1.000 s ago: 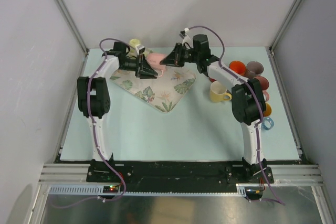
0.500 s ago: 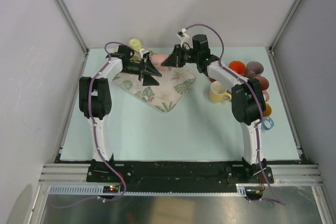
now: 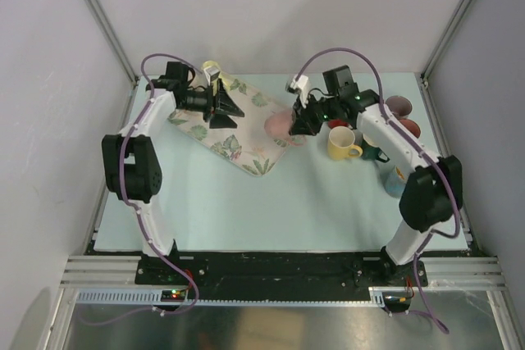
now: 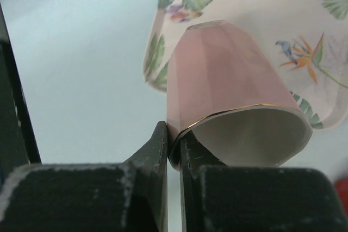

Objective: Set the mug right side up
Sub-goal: Turn over the cup on the tray, then place the cup at the center of the board.

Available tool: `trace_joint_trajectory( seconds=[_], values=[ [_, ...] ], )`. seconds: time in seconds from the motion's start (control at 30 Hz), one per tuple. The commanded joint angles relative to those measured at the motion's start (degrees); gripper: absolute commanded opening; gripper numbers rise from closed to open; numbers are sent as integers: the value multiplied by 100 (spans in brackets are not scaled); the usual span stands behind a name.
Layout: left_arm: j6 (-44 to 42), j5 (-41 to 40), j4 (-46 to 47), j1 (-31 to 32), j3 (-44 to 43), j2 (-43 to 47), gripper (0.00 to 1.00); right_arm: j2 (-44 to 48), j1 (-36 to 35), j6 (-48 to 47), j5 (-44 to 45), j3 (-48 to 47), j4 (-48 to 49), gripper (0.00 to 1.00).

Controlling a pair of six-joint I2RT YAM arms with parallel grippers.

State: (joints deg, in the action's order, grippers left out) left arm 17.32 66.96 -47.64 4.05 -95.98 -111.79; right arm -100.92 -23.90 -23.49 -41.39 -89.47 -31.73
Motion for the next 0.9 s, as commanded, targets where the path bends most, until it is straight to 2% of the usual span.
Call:
trace_joint_trajectory(
  seconds=[0.0,0.17,0.5,0.7,0.77,0.87],
  values=[
    [-226,-395,-11,-67,-105,343,76,788,-194,-2149,270,121,-1455,0],
    [-316,-552,-127,-103,-319,286,76,1072,-472,-2357,892,555,-2075,0],
    [-425,-586,-225,-123,-428,349,78,1230,-547,-2603,1869,1387,-2109,0],
    [-530,-605,-223,-109,-343,469,78,1145,-623,-2392,1980,1603,-1967,0],
    [-559,-607,-225,-114,-305,512,78,1136,-635,-2289,1955,1660,-1909,8],
    [-586,-595,-228,-113,-256,558,77,1172,-641,-2231,1916,1695,-1898,27]
  ],
)
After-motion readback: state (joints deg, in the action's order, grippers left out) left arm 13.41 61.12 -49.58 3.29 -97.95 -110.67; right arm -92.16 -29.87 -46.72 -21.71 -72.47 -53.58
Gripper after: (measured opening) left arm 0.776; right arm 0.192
